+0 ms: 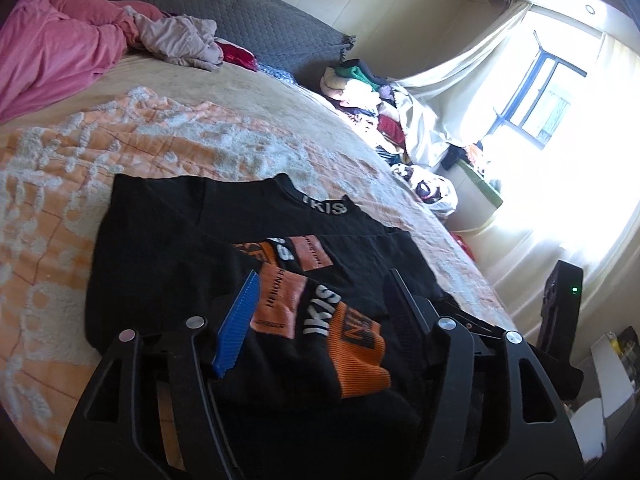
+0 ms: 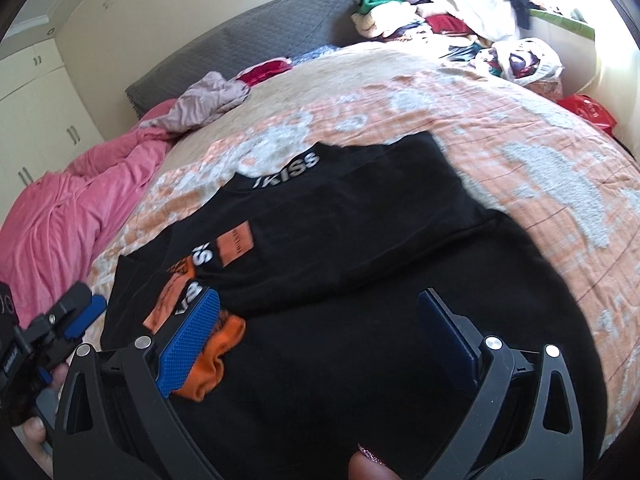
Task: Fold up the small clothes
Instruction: 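Grasp the laid orange cuff with the right tool and lift it, then carry the orange cuff across the body toward the collar with the right tool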
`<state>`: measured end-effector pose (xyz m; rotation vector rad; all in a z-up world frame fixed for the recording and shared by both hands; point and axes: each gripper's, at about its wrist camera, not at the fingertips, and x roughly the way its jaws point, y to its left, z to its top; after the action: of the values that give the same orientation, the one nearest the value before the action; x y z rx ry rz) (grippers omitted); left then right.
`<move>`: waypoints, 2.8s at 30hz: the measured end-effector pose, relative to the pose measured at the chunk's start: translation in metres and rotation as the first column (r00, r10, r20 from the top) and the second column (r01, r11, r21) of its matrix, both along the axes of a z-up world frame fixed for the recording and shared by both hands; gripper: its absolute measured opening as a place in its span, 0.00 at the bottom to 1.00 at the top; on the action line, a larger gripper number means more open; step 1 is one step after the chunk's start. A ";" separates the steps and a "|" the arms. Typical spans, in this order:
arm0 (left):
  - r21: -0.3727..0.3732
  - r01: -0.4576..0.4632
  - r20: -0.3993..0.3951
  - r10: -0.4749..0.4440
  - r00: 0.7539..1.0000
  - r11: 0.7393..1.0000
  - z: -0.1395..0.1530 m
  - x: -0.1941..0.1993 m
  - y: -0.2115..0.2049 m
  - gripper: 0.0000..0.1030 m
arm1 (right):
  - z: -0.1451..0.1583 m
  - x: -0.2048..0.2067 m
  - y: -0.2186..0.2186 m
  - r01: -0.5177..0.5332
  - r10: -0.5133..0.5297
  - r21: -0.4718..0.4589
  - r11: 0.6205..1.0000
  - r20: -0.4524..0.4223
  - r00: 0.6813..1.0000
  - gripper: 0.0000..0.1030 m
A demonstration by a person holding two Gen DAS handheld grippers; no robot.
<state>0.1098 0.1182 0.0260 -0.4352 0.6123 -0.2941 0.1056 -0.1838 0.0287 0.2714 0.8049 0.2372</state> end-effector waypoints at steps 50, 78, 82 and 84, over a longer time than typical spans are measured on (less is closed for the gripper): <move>0.136 -0.232 -0.098 0.246 0.964 0.963 0.001 0.015 0.045 0.88 | 0.072 0.056 0.004 -0.202 0.277 -0.321 0.925 0.208 0.938 0.13; 0.240 0.075 -0.214 -0.023 0.977 0.968 -0.035 0.093 -0.033 0.57 | 0.019 0.075 -0.033 -0.130 0.183 -0.339 0.932 0.128 0.975 0.20; 0.259 0.094 -0.206 -0.040 0.978 0.961 -0.036 0.092 -0.039 0.57 | 0.013 0.078 -0.039 -0.094 0.141 -0.350 0.932 0.112 0.984 0.24; 0.264 0.100 -0.224 -0.040 0.974 0.959 -0.041 0.093 -0.040 0.54 | 0.013 0.079 -0.043 -0.069 0.116 -0.348 0.935 0.116 0.986 0.32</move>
<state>0.2032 0.0781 -0.0146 -0.1792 0.8707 -0.2264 0.1845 -0.2267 0.0420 -0.1114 0.7110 0.1972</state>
